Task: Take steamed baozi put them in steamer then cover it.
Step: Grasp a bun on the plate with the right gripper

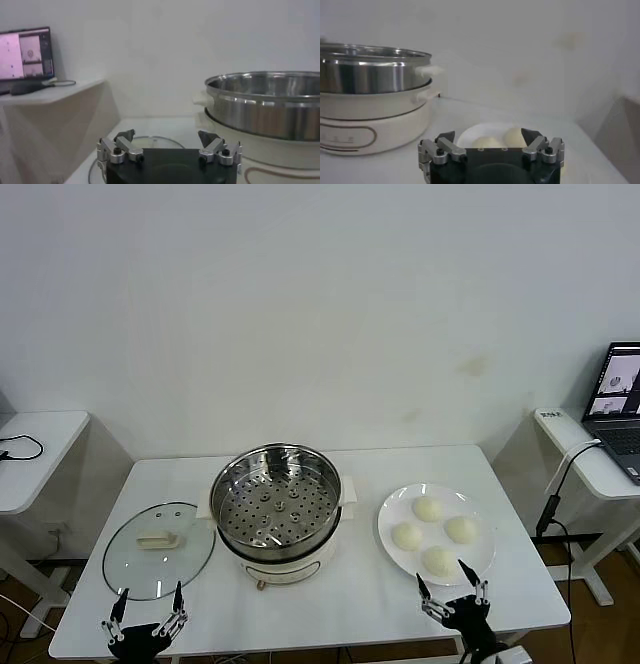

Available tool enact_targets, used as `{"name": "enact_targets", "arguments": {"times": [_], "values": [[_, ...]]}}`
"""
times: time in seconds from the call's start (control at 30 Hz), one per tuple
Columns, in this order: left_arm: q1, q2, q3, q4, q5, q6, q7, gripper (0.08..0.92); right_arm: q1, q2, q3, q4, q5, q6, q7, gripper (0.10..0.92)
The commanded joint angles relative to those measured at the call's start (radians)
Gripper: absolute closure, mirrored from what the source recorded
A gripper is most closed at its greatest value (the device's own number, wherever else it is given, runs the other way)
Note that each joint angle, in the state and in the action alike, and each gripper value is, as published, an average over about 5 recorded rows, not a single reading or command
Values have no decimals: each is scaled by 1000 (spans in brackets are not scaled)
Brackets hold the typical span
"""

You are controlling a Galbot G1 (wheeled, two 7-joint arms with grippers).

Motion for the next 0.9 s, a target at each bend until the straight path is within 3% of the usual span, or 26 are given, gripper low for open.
{"name": "enact_targets", "arguments": {"times": [0.03, 0.2, 0.37, 0.67, 0.9], "values": [[-30, 9, -27, -7, 84, 38, 6, 177, 100, -98, 41, -13, -264, -14, 21, 203], [-38, 10, -47, -24, 97, 40, 34, 177, 243, -246, 62, -85, -444, -33, -18, 203], [-33, -4, -39, -24, 151, 23, 51, 177, 400, -386, 38, -157, -549, -55, -173, 203], [-12, -29, -17, -29, 239, -34, 61, 177, 839, -677, -253, -380, -439, -110, -575, 203], [-14, -23, -14, -29, 242, -40, 64, 177, 1320, -731, -749, -538, -335, -178, -776, 203]]}}
